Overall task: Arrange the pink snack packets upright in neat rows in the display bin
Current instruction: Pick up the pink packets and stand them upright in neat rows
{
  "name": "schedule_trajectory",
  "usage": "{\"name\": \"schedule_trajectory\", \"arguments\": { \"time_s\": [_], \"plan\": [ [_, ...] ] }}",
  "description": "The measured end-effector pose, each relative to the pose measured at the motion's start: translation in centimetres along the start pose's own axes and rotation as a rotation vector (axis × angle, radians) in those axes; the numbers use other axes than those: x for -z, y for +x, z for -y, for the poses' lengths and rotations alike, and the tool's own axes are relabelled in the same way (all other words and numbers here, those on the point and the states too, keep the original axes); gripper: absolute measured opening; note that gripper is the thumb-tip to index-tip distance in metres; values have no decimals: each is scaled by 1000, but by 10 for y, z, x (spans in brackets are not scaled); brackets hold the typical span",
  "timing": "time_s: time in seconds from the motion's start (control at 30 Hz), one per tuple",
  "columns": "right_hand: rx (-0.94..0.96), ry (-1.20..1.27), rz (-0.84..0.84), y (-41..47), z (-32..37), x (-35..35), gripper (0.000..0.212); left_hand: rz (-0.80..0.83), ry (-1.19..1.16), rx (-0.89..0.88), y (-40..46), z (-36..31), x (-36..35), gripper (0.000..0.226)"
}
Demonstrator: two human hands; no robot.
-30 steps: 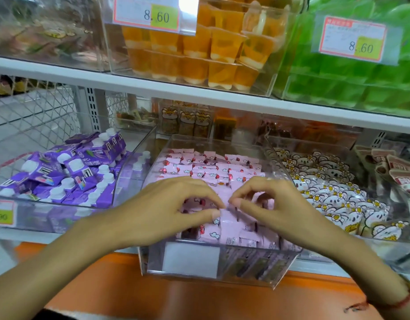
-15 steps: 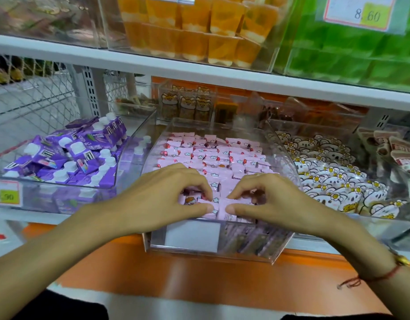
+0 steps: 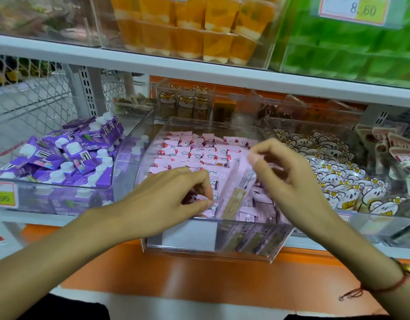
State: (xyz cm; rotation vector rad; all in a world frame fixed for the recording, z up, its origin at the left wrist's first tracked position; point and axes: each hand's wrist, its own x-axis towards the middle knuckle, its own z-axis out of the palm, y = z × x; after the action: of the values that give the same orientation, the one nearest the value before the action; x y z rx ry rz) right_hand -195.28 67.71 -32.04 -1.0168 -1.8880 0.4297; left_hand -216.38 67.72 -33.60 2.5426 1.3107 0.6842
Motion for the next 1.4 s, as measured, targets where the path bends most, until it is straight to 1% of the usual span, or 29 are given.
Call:
{"name": "schedule_trajectory", "arguments": {
  "time_s": [0.07,0.1,0.13,0.17,0.2,0.23,0.27,0.3,0.33,0.37,0.4,0.43,0.47,0.5,0.57,0.6,0.67,0.73,0.8,0.87,0.93,0.97,1.03,1.1,1.17,1.23,1.3,1.33,1.4],
  "plan": [
    [6,48,-172,3,4,2,16,56,5,15,-2,3,-1,13],
    [-13,92,-254,5,5,4,18,49,-9,27,-2,2,1,20],
    [-54,149,-324,7,5,5,19,22,-30,37,-5,3,1,31],
    [-118,220,-372,9,5,7,19,-41,-82,30,-2,-3,4,43],
    [-203,304,-391,10,5,7,19,-102,-148,6,0,-8,4,53],
    [-296,399,-381,11,5,5,19,-164,-251,-20,3,-13,5,61],
    [-380,488,-355,10,5,3,19,-197,-339,-13,6,-19,6,63],
    [-445,565,-322,10,5,0,20,-231,-364,-42,9,-21,5,61],
    [-494,635,-286,11,6,-2,20,-268,-278,-106,10,-21,3,55],
    [-536,698,-254,11,6,-4,19,-304,-236,-127,10,-21,1,48],
    [-583,749,-224,12,7,-5,19,-343,-248,-122,7,-18,1,42],
    [-627,773,-196,14,7,-5,18,-364,-353,-76,6,-16,3,37],
    [-647,754,-179,16,6,-4,19,-370,-488,-14,4,-13,4,33],
    [-625,672,-169,17,4,-2,19,-382,-633,53,7,-16,9,29],
    [-466,379,-117,15,2,2,26,-375,-787,202,10,-15,14,11],
    [-344,224,-56,12,5,3,33,-360,-800,254,11,-15,16,9],
    [-123,-29,86,7,11,0,46,-302,-841,305,10,-18,17,22],
    [43,-226,137,3,13,-8,47,-241,-857,336,10,-23,17,26],
    [116,-329,110,4,12,-13,41,-179,-808,336,11,-24,18,33],
    [68,-248,44,6,7,-11,32,-173,-664,279,11,-13,19,35],
    [-47,-47,-22,9,3,-3,25,-151,-504,177,9,1,22,36],
    [-116,90,-52,11,1,1,26,-96,-445,124,7,6,23,34],
    [-244,354,-82,12,-5,5,34,68,-308,52,2,12,22,29],
    [-307,446,-62,10,-9,5,41,188,-74,2,0,15,17,35],
    [-273,415,-6,2,-7,1,50,213,53,-6,-1,14,13,40],
    [-210,287,40,-6,-4,-6,55,180,60,5,-1,11,11,36],
    [-159,123,63,-10,-3,-10,49,115,55,17,0,8,8,25],
    [-146,86,73,-10,-2,-9,45,73,50,28,0,8,6,21],
    [-147,98,93,-8,-1,-5,42,13,40,45,-1,7,4,16]
  ]
}}
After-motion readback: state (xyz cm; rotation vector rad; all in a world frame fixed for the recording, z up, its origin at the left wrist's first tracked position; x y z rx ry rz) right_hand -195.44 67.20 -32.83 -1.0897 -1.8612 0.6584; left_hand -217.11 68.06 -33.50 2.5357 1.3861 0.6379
